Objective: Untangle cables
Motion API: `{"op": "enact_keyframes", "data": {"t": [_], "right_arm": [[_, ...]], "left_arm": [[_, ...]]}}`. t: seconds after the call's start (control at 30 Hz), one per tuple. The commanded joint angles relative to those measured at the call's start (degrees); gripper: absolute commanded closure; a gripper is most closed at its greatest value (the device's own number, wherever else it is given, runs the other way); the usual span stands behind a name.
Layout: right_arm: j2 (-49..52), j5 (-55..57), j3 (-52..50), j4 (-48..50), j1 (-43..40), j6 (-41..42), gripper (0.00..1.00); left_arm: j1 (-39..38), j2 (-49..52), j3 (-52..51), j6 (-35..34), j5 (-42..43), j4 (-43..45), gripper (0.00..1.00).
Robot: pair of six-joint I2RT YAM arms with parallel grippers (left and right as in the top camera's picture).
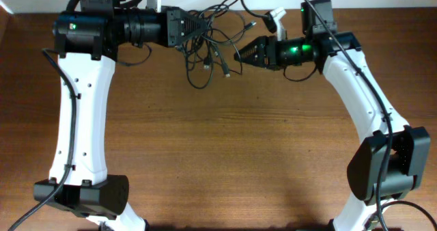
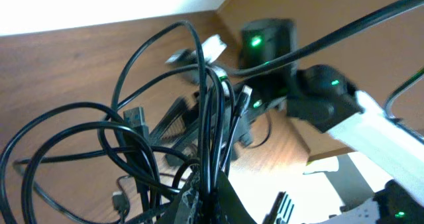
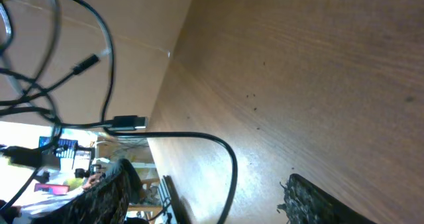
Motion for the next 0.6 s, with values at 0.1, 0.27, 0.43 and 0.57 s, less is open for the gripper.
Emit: {"op": "enact_keyframes", "data": {"t": [0.1,0.27,0.43,0.57], "right_arm": [[0.0,4.0,0.3,-0.6,5.4,3.5,0.29],[2.7,8.7,0.0,-1.7,6.6,9.9,0.39],[5.3,8.7,0.0,-1.8,6.6,11.3,0.5],[5.3,17.4,-0.1,-8.3,6.1,11.1,0.66]], "left_arm": [[0.5,0.1,0.3,-5.7,6.3,7.3,0.95],[0.5,0.1,0.3,-10.8,12.0,15.8,0.95],[0.5,0.1,0.3,-15.9,13.7,20.9,0.96],[2.3,0.1,0.4,-16.7,13.9,22.9,0.96]]}}
